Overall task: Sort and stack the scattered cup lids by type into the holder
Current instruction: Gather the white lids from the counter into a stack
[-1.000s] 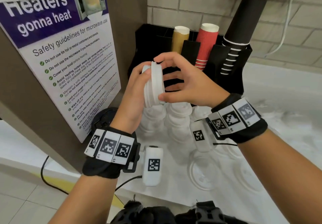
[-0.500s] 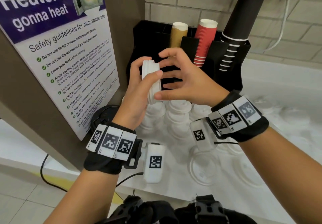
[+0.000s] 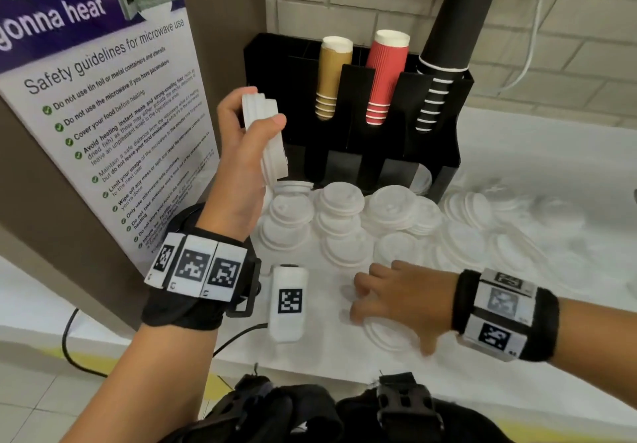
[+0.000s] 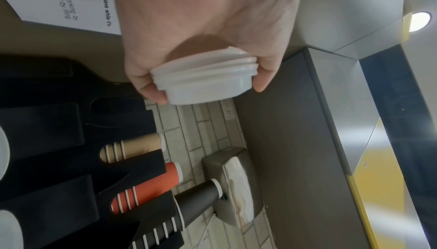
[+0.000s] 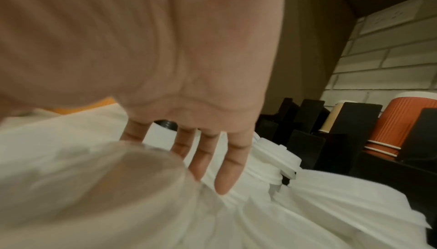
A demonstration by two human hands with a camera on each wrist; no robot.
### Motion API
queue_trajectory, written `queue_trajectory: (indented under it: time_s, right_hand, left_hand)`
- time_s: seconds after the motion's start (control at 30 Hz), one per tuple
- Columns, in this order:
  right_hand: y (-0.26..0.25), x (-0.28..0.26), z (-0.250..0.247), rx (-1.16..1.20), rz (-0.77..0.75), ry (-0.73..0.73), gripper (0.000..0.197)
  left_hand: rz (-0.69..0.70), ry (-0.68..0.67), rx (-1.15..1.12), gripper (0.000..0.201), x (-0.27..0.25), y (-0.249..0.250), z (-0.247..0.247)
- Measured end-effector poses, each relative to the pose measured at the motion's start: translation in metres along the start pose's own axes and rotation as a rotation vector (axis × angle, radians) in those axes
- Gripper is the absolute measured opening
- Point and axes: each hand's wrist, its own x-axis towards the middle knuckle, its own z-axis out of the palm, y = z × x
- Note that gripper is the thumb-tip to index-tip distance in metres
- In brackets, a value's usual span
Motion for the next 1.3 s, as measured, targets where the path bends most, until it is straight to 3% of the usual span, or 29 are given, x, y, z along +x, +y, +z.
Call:
queue_trajectory:
  time_s: [0.17,0.23,0.33,0.4,0.53,0.73,0.9,0.97,1.13,1.3]
  right_hand:
    - [0.001,0.0,-0.003,0.181,0.055,0.107,0.092]
    - [0.012,-0.003,-0.009,0.251,0.164,0.2,0.094]
    - [0.03,-0.01,-0.018,0.096,0.377,0.297,0.1]
    - [0.033,-0.012,-0.016,0.075,0.344,0.298,0.094]
    - [0.018,-0.007,-0.002,0.096,0.17,0.135,0.088]
    - [0.011,-0.003,0.013,-0.158,0.182,0.166,0.097]
    - [0.013,-0.002,0.014,-0.272,0.158,0.181,0.081]
    - [0.016,-0.001,0.016,-0.234,0.125,0.196,0.073]
    - [0.024,-0.001,0.013,-0.044,0.049,0.267,0.084]
    - [0.036,-0.007,-0.003,0.535,-0.001,0.51,0.079]
  left_hand:
    - [-0.003,-0.017,0.017,0.04,-0.001,-0.002,0.002]
    - [0.0,-0.014,0.022,0.04,-0.002,-0.002,0.002]
    - [-0.003,-0.011,0.02,0.04,-0.004,-0.002,0.003]
    - [-0.012,-0.003,0.024,0.041,-0.005,-0.002,0.003]
    - [-0.038,0.009,0.033,0.041,-0.007,-0.001,0.004]
    - [-0.054,0.006,0.042,0.047,-0.009,-0.001,0.006]
    - [-0.05,-0.011,0.051,0.058,-0.01,-0.003,0.009]
    - [-0.043,-0.001,0.055,0.055,-0.01,-0.004,0.009]
    - [-0.033,0.023,0.049,0.041,-0.008,-0.004,0.012]
    - [-0.079,0.004,0.012,0.045,-0.008,-0.008,0.019]
